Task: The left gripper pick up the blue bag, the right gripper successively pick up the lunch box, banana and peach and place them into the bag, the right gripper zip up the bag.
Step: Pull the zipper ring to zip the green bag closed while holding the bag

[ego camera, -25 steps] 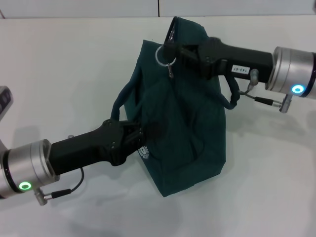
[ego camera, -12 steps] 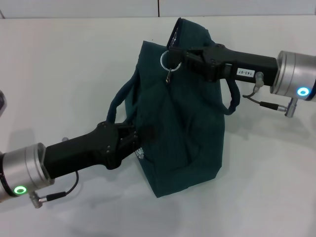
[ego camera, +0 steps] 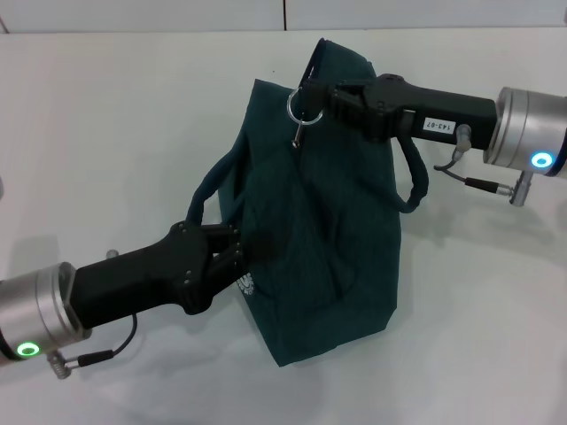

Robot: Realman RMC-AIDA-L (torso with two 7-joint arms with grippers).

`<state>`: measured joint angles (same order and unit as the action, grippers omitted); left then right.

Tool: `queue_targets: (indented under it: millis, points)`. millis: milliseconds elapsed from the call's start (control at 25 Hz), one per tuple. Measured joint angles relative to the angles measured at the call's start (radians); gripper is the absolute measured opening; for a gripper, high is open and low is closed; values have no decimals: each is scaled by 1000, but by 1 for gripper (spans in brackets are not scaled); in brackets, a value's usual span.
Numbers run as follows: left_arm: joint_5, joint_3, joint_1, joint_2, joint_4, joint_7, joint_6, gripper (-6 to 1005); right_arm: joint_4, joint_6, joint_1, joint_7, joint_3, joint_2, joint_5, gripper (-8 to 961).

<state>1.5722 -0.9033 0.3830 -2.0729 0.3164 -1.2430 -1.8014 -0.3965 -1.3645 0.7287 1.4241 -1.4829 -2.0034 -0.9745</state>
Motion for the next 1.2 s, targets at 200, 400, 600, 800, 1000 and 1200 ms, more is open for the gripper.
queue_targets:
  millis: [200, 400, 600, 800, 1000, 1200]
  points:
    - [2, 5, -4, 0, -5, 7, 1, 52, -2, -15, 0, 2, 12, 0, 1, 24]
    - [-1, 13, -14, 1, -6, 7, 33, 50, -3, -42, 0, 3, 14, -2, 5, 24]
    - [-2, 64, -25, 0, -10, 7, 84, 49, -4, -75, 0, 5, 15, -7, 8, 24]
    - [-15, 82, -40, -2, -10, 6, 118, 48, -4, -82, -6, 5, 14, -10, 8, 24]
    - [-6, 80, -42, -6, -8, 7, 113, 47, -3, -64, -10, 3, 23, -11, 9, 24]
    - [35, 77, -30, -7, 0, 7, 108, 49, -3, -41, -5, 1, 26, -12, 9, 25]
